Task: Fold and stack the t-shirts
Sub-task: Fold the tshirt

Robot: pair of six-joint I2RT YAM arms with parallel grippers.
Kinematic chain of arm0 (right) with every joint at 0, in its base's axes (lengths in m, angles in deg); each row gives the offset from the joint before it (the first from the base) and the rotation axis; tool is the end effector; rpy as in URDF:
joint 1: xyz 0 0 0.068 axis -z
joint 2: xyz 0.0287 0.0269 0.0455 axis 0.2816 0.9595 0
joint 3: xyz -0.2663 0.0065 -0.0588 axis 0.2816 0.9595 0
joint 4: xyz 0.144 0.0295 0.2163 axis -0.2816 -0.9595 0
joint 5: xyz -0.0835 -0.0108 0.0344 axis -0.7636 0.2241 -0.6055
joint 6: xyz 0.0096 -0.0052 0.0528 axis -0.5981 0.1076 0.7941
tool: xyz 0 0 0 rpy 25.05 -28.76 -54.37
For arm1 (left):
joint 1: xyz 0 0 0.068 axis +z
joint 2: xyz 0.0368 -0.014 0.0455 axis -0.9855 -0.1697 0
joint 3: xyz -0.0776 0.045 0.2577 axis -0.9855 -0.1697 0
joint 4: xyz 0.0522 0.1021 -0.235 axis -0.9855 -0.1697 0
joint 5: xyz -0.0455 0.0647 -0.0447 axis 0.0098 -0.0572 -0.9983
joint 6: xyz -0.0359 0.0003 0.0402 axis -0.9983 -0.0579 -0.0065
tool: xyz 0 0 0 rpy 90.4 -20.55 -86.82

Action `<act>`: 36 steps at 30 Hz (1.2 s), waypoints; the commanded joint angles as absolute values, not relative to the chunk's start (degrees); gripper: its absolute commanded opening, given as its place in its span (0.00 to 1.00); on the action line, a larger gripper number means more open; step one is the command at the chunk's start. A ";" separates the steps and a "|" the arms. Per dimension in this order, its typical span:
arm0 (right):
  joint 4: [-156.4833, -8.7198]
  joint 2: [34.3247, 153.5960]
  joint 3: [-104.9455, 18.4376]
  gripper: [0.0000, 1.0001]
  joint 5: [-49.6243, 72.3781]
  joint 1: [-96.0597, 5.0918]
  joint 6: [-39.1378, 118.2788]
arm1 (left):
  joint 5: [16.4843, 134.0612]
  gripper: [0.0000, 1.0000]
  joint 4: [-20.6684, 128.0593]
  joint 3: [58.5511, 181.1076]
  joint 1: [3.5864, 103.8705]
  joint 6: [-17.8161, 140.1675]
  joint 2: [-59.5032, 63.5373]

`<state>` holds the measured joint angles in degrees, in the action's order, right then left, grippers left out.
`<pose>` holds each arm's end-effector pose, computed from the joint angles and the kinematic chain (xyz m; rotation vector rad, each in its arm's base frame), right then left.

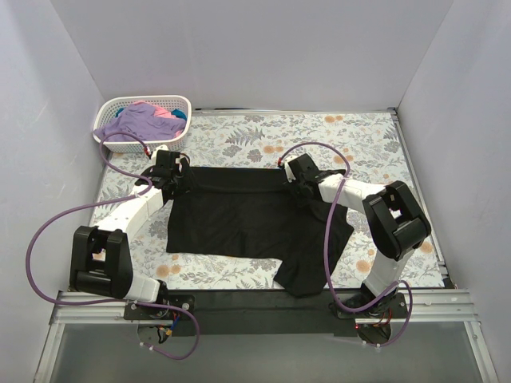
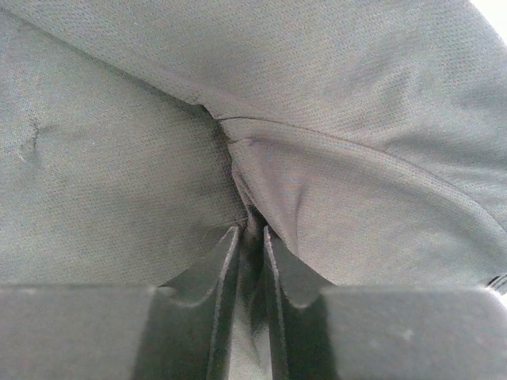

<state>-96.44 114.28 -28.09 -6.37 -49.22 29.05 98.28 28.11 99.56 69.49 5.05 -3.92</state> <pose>0.3046 0.1895 0.1673 -0.7230 2.4090 -0.0178 0.2851 -0.0449 0.2199 -1.2720 2.1199 -0.2763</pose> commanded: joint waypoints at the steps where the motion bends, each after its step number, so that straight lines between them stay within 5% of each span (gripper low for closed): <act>1: -95.45 113.87 -27.30 0.23 -6.02 -48.79 28.27 | 98.21 0.84 28.21 100.31 69.33 5.87 -3.79; 10: -96.15 112.64 -27.91 0.01 -5.14 -48.61 28.27 | 98.21 0.84 28.21 100.31 69.24 5.96 -3.70; 23: -100.02 111.14 -29.67 0.07 -3.82 -48.70 28.18 | 97.86 0.84 28.21 100.31 69.33 6.05 -3.70; 36: -103.53 110.09 -32.66 0.01 4.95 -48.61 29.85 | 97.60 0.84 28.21 100.39 69.24 6.13 -3.88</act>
<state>-101.73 112.78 -29.77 0.03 -48.93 28.70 97.62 28.11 99.56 69.49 5.45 -3.92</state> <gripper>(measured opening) 0.023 0.839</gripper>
